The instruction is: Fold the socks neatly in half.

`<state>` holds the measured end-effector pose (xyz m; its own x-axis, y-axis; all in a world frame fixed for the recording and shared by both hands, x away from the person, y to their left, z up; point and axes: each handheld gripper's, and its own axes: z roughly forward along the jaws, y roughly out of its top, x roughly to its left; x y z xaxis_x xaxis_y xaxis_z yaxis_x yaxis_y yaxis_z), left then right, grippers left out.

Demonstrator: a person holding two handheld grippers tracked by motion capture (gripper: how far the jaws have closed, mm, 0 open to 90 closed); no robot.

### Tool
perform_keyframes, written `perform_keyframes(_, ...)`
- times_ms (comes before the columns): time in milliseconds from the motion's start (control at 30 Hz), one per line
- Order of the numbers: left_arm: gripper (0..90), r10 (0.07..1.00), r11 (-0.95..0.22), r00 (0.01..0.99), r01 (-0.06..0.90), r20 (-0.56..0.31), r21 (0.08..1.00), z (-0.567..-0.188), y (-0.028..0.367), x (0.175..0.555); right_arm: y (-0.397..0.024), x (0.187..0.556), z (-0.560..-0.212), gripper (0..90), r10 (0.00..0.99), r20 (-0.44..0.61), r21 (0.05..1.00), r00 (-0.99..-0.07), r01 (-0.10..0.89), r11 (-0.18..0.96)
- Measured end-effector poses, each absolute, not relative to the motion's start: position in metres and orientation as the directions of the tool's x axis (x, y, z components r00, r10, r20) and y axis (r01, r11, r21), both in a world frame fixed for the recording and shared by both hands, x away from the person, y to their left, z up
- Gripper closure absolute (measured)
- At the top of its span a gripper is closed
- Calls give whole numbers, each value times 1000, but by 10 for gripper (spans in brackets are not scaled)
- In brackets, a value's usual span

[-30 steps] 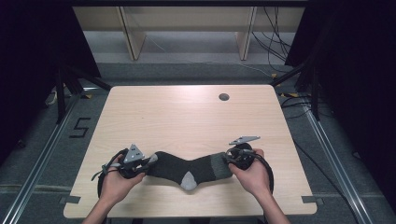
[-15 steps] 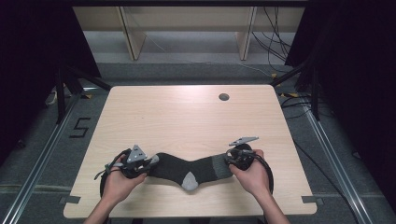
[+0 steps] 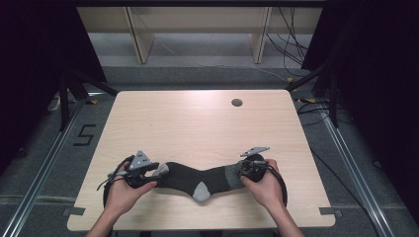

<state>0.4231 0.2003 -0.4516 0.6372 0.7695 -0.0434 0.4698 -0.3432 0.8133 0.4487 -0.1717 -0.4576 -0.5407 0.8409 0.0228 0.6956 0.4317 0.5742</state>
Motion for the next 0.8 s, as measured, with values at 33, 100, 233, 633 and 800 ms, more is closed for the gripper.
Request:
perform_keyframes(33, 489, 775, -347, 632, 457, -24, 819, -447, 203, 422, -171, 447, -456, 666, 848, 27, 571, -530, 704, 422)
perform_keyframes(100, 568, 779, -350, 628, 436, -2, 829, -441, 205, 423, -172, 445, -450, 643, 842, 21, 592, -539, 686, 424)
perform_keyframes(233, 842, 759, -389, 651, 463, -8, 797, -446, 200, 425, -171, 439, -437, 751, 841, 1, 633, -541, 651, 418)
perform_keyframes(633, 855, 761, -496, 646, 526, 55, 691, -479, 200, 437, -164, 440, -461, 859, 827, 21, 573, -562, 684, 451)
perform_keyframes(800, 815, 790, -444, 611, 523, 43, 727, -479, 201, 436, -164, 440, -463, 850, 815, 0, 578, -579, 665, 472)
